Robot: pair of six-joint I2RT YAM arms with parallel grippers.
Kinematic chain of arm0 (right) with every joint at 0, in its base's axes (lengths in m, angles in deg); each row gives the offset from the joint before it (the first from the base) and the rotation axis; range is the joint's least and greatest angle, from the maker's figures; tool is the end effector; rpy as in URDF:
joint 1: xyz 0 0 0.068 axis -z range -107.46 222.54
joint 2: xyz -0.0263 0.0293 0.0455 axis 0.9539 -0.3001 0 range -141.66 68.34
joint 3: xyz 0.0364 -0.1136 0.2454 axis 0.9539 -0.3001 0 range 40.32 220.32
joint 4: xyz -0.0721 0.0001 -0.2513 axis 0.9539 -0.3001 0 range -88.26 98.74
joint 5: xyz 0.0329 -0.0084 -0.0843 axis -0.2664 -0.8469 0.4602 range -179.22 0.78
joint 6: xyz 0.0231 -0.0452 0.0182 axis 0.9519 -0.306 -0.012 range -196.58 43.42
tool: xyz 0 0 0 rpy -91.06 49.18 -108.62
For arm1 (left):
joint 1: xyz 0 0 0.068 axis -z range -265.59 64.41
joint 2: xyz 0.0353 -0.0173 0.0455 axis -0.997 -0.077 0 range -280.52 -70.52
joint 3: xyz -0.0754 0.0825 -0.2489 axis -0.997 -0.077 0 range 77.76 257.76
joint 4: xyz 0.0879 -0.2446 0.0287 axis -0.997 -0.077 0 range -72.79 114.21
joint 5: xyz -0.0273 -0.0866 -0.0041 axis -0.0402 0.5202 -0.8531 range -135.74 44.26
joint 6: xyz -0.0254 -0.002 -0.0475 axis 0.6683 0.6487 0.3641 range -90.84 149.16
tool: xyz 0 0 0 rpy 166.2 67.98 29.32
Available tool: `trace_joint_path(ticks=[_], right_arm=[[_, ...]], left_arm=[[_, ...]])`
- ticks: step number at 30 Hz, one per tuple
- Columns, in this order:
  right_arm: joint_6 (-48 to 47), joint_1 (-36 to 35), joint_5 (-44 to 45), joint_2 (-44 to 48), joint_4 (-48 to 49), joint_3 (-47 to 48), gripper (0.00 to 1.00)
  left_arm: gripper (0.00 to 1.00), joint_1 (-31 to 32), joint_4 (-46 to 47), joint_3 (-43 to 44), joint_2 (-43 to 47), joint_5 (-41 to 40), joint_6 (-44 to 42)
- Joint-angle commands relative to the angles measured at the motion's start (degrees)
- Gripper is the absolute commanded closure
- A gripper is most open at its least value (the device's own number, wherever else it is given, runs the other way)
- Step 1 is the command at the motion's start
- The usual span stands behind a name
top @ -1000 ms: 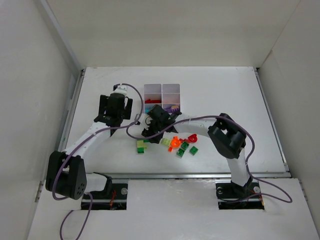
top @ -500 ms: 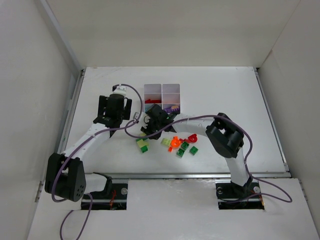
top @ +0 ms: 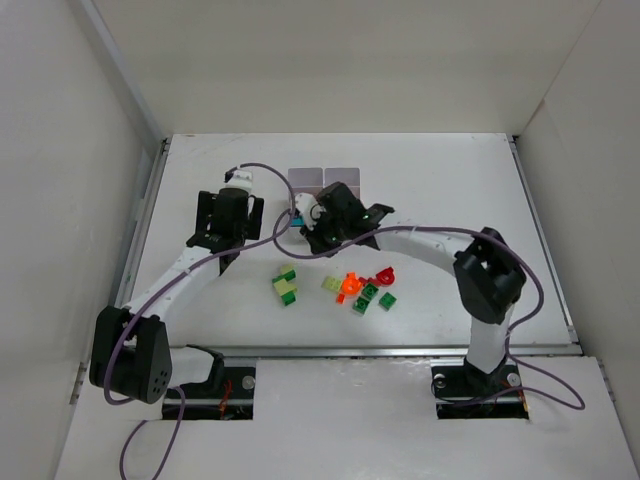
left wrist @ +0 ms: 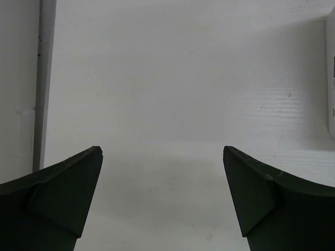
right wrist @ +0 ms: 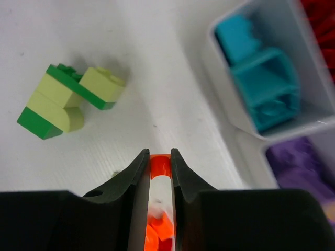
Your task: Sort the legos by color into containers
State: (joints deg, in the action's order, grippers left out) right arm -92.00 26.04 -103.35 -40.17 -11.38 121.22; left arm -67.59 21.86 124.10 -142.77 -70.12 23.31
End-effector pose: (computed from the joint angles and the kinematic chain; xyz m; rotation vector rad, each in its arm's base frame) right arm 0.2840 0.3119 0.2232 -1.3555 2.0325 0.5440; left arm 0.2707 -0.0725 0.2615 0.1615 2.0236 0.3053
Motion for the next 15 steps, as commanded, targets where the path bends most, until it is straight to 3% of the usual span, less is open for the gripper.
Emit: trace_joint_path(ticks=[1, 9, 15], right_arm=[[1.8, 2.9, -0.29, 5.76, 1.84, 0.04, 1.0], [11.63, 11.6, 2.08, 9.37, 6.4, 2.59, 1.0], [16.64, 13.36, 7.36, 4.01, 6.41, 7.68, 1.0]], left_arm=[[0.0, 0.28, 1.38, -0.56, 1.33, 0.21, 0.66], [0.0, 0.28, 1.38, -0.03, 0.18, 0.74, 0.13], [0.0, 0.28, 1.38, 0.5, -0.44, 1.27, -0.39]])
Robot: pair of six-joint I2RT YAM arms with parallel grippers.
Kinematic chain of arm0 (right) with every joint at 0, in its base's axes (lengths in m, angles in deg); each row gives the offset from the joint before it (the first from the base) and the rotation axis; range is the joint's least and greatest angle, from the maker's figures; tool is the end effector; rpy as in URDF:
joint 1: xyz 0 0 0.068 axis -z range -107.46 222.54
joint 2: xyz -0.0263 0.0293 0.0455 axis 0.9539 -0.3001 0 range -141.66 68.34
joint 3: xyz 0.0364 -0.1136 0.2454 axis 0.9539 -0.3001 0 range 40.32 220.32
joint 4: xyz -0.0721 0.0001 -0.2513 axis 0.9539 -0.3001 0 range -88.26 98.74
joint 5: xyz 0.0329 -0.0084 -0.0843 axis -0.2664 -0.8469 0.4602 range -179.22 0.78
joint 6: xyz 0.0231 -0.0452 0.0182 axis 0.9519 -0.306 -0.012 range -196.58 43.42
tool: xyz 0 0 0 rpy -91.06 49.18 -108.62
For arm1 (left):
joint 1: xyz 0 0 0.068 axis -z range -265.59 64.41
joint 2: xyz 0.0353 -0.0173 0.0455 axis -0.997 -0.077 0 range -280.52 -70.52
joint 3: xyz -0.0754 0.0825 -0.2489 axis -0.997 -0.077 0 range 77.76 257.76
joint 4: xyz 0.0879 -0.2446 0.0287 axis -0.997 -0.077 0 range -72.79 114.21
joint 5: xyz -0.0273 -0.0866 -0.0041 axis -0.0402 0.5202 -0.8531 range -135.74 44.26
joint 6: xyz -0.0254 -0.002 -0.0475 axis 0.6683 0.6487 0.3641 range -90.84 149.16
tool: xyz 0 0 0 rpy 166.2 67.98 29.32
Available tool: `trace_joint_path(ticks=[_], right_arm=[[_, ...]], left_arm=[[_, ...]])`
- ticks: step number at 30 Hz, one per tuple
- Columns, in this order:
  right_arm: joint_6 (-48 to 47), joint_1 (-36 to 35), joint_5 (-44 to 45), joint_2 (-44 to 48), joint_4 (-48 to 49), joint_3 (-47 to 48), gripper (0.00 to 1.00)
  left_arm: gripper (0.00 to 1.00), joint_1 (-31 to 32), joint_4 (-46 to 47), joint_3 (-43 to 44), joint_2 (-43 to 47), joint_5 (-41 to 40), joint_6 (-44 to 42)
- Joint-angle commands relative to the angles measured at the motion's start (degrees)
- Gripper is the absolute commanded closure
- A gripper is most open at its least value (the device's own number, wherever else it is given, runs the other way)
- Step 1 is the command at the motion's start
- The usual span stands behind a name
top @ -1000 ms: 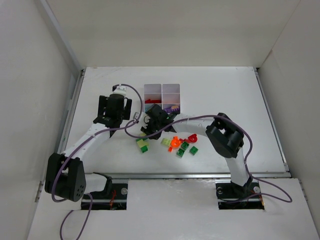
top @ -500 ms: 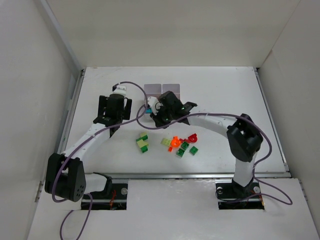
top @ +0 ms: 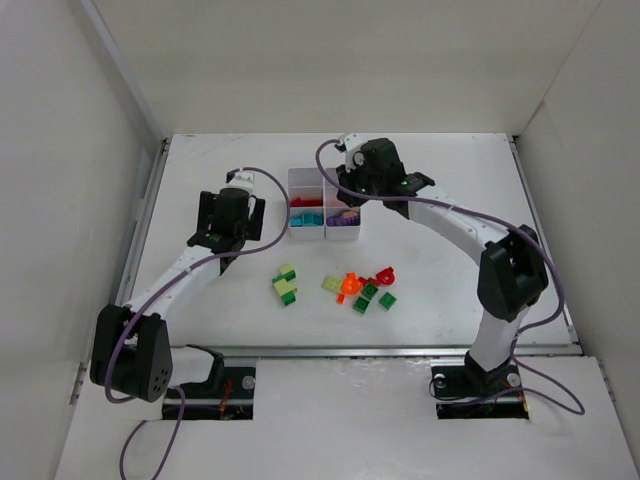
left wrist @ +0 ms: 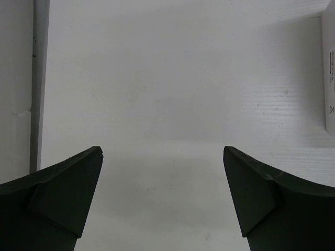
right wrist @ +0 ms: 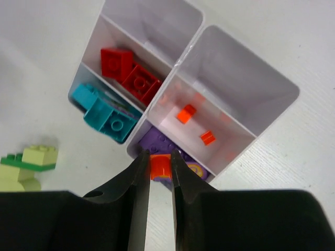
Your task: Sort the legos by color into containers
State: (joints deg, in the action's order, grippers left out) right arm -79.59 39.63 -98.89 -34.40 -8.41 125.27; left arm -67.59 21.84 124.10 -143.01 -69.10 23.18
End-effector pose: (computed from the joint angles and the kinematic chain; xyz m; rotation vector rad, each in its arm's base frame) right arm 0.3488 0.2328 0.2908 -0.7737 2.0715 0.4776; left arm 0.2713 -0.0733 0.2602 0.1767 2.0290 0.2899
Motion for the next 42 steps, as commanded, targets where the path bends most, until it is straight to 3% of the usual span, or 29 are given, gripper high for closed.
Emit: trace_joint_path(ticks=[1, 11, 16, 21, 23, 28, 34, 42], right_arm=[[5.02, -0.23, 2.9, -2.37, 3.44, 4.43, 1.0], [9.51, 1.7, 6.33, -7.2, 5.81, 6.99, 1.0], [10.04, 2.23, 6.95, -7.74, 5.28, 6.99, 0.64], [8.89, 2.23, 6.43, -8.27, 5.28, 8.13, 0.47], [7.84, 2.23, 5.63, -8.27, 5.28, 8.13, 0.33], [4.42, 2.23, 4.49, -4.06, 4.67, 6.03, 0.33], [0.19, -1.54, 7.56, 2.54, -6.39, -0.12, 0.35], [-1.04, -8.22, -2.81, 2.37, -16.68, -8.48, 0.36]], left_arm=[[0.0, 0.28, 1.4, 0.5, -0.2, 0.24, -0.26], [0.0, 0.28, 1.4, 0.5, -1.25, 0.77, -0.26], [0.0, 0.28, 1.4, 0.5, -1.25, 0.77, -0.26], [0.0, 0.28, 1.4, 0.5, -1.78, 0.77, -0.26], [0.0, 0.28, 1.4, 1.03, -1.78, 0.77, -0.26], [0.0, 0.28, 1.4, 1.03, -1.78, 0.77, -0.26], [0.0, 0.28, 1.4, 1.03, -1.78, 0.77, -0.26], [0.0, 0.8, 1.93, 0.5, -1.25, 1.91, -0.26]])
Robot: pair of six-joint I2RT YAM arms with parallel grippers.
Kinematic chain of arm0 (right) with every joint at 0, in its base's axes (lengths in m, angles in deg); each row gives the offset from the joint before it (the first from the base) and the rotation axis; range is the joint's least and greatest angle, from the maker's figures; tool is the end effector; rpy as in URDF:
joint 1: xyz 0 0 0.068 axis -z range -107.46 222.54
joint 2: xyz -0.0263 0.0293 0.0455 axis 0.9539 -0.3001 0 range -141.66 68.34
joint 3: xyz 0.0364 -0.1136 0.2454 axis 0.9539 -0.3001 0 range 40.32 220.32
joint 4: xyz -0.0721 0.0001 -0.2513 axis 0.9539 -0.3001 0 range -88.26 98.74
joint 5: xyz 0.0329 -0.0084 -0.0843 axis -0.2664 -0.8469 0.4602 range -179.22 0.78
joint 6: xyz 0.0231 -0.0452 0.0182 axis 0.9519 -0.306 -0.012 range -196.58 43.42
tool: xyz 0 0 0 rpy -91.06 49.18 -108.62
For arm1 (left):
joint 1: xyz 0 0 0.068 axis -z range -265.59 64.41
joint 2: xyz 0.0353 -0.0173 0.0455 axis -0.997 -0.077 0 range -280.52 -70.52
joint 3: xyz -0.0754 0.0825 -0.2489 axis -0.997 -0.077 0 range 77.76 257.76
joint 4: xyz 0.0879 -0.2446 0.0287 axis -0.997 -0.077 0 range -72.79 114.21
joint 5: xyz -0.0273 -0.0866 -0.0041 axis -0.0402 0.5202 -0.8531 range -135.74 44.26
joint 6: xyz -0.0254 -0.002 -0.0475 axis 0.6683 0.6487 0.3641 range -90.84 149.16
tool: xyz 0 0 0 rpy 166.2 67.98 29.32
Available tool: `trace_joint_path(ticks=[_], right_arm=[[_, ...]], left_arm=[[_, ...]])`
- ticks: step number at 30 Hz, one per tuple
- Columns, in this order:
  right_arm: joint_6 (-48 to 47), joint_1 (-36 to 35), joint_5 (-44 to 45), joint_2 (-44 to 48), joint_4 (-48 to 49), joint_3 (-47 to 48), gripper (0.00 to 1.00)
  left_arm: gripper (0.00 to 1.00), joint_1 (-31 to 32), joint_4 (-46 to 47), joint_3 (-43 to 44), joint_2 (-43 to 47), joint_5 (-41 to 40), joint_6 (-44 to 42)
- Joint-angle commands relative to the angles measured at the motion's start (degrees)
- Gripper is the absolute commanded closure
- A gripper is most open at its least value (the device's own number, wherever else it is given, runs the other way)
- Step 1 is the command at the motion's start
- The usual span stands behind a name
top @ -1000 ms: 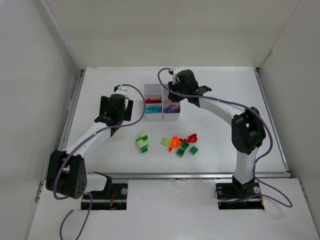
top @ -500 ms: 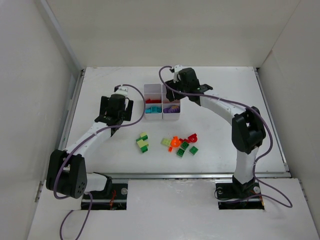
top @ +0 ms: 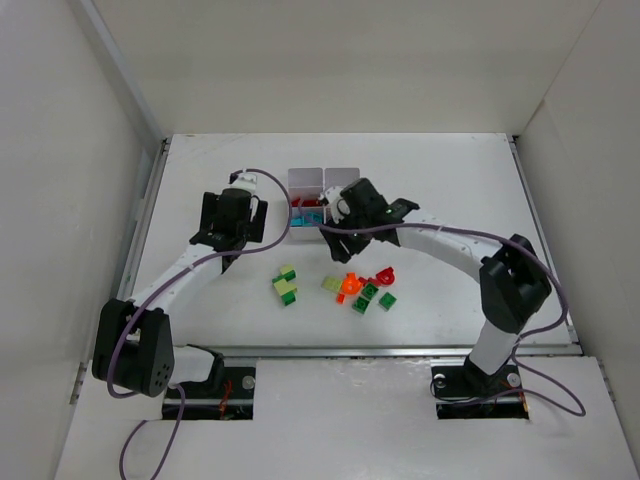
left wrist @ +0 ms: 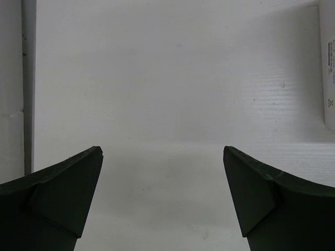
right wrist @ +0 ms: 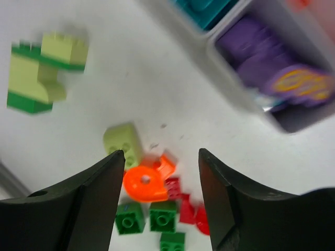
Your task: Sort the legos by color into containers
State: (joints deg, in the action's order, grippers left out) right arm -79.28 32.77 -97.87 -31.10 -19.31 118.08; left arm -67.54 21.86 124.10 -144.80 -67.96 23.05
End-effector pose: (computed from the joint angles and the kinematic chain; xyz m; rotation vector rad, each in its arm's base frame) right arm 0.2915 0.2496 0.2559 -0.9628 2.2883 0.4671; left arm 0.2755 -0.0757 0.2519 0.2035 2.0583 0.2789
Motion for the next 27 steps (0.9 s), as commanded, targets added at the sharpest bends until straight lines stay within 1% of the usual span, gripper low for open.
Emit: trace_joint_path(ticks=[1, 3, 7, 8, 10, 11, 17, 20, 22, 23, 25, 27], right_arm=[[-1.34, -2.23, -3.84, -1.63, -6.92, -2.25, 0.36], [-2.05, -2.24, -4.97, -3.56, -7.71, -2.96, 0.38], [-3.18, -2.24, -6.12, -3.57, -7.72, -4.1, 0.4], [-3.19, -2.24, -6.12, -3.57, -7.72, -4.63, 0.42], [-3.19, -2.24, -6.12, -3.57, -8.41, -4.63, 0.5], [-3.19, -2.24, -6.12, -3.57, -8.94, -4.63, 0.51], [-3.72, -2.24, -5.42, -6.2, -11.75, -4.2, 0.51], [-3.72, -2.24, -4.8, -6.73, -11.76, -4.19, 0.55], [-3.72, -2.24, -4.1, -7.35, -11.15, -4.19, 0.55], [-3.72, -2.24, -4.1, -7.96, -11.15, -4.19, 0.58], [-3.72, -2.24, -4.1, -8.67, -10.62, -3.49, 0.59], [-3.72, -2.24, -4.1, -9.28, -10.1, -2.87, 0.64]], left_arm=[[0.0, 0.77, 1.91, -0.02, 0.54, 0.77, -0.13], [0.0, 1.46, 1.91, -0.03, 0.54, 0.77, -0.13], [0.0, 2.17, 1.91, -0.56, 1.59, 0.24, -0.13], [0.0, 2.17, 1.91, -1.08, 1.6, -0.28, -0.13], [0.0, 2.7, 1.91, -1.08, 1.6, -0.28, -0.13], [0.0, 2.7, 1.91, -1.61, 1.6, -0.28, -0.65], [0.0, 3.84, 2.44, -2.14, 2.12, -1.34, -1.27], [0.0, 4.46, 2.96, -2.14, 2.12, -1.86, -1.8], [0.0, 4.98, 2.96, -2.66, 2.12, -1.86, -1.8], [0.0, 4.98, 2.96, -2.67, 2.12, -1.86, -1.8], [0.0, 4.98, 2.96, -2.67, 2.12, -1.86, -1.8], [0.0, 4.98, 2.96, -2.67, 2.12, -1.86, -1.8]])
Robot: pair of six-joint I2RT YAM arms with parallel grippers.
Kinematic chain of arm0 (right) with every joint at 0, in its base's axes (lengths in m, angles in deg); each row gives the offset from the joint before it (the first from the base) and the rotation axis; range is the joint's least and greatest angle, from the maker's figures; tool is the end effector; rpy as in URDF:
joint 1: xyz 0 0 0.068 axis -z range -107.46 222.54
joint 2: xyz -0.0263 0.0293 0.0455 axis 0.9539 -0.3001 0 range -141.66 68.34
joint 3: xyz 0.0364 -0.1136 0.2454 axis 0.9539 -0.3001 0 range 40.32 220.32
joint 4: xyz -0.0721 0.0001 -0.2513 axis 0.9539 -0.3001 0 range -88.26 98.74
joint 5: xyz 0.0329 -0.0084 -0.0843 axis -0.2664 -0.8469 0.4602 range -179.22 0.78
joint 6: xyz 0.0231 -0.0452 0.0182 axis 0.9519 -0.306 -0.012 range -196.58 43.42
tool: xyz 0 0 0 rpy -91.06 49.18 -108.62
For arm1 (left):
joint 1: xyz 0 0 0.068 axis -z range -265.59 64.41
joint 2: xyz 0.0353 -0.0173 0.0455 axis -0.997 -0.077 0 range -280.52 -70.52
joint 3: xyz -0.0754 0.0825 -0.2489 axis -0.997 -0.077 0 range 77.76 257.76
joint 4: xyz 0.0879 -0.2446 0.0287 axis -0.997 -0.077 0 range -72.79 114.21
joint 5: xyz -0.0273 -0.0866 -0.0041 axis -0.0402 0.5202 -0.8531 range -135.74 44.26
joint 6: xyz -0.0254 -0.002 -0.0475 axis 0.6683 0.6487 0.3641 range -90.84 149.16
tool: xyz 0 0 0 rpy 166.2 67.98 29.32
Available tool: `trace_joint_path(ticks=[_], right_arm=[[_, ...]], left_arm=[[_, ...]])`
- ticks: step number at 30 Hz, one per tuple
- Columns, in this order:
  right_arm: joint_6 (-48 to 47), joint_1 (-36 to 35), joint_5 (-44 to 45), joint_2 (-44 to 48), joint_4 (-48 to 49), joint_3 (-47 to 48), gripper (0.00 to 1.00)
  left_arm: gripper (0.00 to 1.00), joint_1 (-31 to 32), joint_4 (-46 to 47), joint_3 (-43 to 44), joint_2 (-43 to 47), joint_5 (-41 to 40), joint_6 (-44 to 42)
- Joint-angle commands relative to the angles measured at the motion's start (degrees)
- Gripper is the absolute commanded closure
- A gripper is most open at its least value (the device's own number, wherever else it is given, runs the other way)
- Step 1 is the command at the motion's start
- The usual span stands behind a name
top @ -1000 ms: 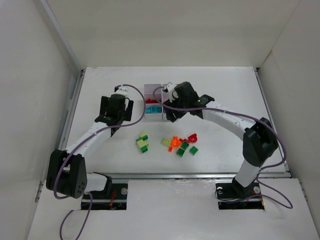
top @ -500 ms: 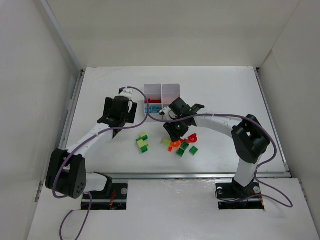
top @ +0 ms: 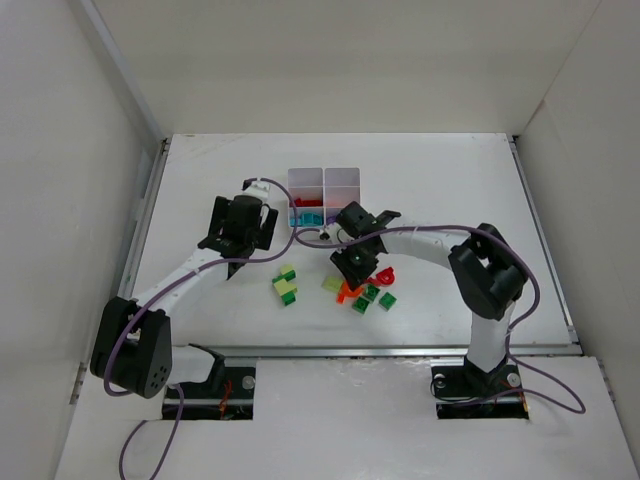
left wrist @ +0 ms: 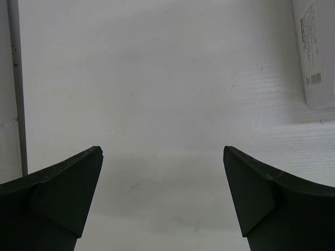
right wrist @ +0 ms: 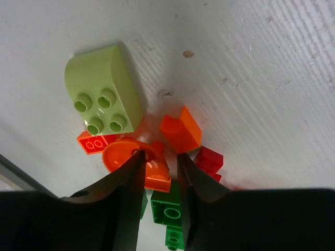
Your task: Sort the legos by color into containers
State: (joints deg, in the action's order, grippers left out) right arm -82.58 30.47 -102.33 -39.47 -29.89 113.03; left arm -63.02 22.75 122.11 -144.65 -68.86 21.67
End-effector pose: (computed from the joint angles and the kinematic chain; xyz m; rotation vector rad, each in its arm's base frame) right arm 0.2664 0.2513 0.1688 -1.2285 2.6379 0.4466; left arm 0.2653 -0.0952 0.2425 0.3057 2.0562 0.2664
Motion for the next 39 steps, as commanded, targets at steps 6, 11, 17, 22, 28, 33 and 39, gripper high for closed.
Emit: trace_joint_path(ticks=[6, 11, 17, 22, 28, 33, 39], right_arm=[[-1.56, 0.05, -1.22, 0.4, 0.49, 2.7, 0.88], [-3.31, 0.05, -1.22, 3.56, -1.62, 4.98, 1.0], [-3.23, 1.36, 5.26, 11.02, 1.18, 9.21, 1.0], [-4.89, 1.9, 24.74, 14.12, 11.63, 9.91, 1.0], [-13.66, 1.9, 36.21, 8.41, 21.92, 14.12, 1.0], [-16.58, 2.42, 37.62, 2.79, 24.57, 18.34, 1.0], [-17.2, 2.43, 37.01, -1.69, 25.1, 21.77, 1.0]], left_arm=[[0.0, 0.46, 2.07, -0.68, 1.97, -0.97, -0.42], [0.0, 0.46, 2.07, -0.68, 1.97, -0.97, -0.42], [0.0, 0.46, 2.07, -0.68, 1.97, -0.97, -0.42], [0.0, 0.46, 2.6, -0.68, 1.97, -1.5, -0.42], [0.0, 0.46, 2.6, -0.68, 1.44, -2.11, -0.42], [0.0, -0.06, 2.07, -0.15, 0.91, -2.11, -0.42], [0.0, -0.59, 2.07, 0.38, 0.39, -2.11, -0.42]])
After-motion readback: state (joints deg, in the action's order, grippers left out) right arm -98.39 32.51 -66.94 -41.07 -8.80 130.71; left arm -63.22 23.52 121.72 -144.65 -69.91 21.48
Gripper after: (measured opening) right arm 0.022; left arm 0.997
